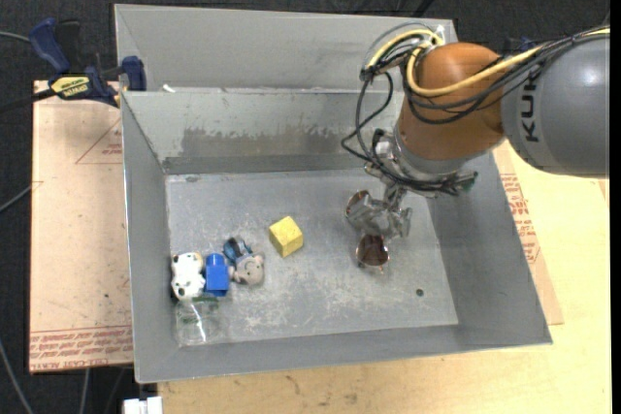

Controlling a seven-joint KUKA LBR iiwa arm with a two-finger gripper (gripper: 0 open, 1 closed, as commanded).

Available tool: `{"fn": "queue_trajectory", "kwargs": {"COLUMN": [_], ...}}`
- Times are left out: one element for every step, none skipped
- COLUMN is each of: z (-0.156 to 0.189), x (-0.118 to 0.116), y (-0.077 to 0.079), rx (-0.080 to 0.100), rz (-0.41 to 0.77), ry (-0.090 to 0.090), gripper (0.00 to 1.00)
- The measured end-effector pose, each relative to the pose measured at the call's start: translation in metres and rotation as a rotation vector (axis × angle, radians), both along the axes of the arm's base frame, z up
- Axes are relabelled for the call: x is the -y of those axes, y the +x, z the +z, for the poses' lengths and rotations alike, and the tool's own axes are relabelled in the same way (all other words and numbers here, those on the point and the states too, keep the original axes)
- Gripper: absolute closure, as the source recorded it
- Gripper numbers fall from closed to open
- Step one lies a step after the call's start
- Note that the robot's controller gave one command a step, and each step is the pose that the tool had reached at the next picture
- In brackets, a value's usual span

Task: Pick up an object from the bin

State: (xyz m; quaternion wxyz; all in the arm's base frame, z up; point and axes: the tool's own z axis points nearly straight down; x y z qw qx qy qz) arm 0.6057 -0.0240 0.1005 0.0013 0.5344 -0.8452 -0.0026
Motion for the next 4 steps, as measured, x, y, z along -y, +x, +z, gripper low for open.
{"fn": "queue_trajectory", "kwargs": {"z": [0.019,0.04,0.057,0.067], "x": [0.0,0.0,0.0,0.0], "y": [0.001,0.001,0.002,0.003], "rx": [0.004,0.004,0.008,0.012], "rz": [-0.001,-0.001,-0.001,-0.002], "ry": [0.0,0.0,-0.001,-0.001], "gripper": [1.0,1.0,1.0,1.0]}}
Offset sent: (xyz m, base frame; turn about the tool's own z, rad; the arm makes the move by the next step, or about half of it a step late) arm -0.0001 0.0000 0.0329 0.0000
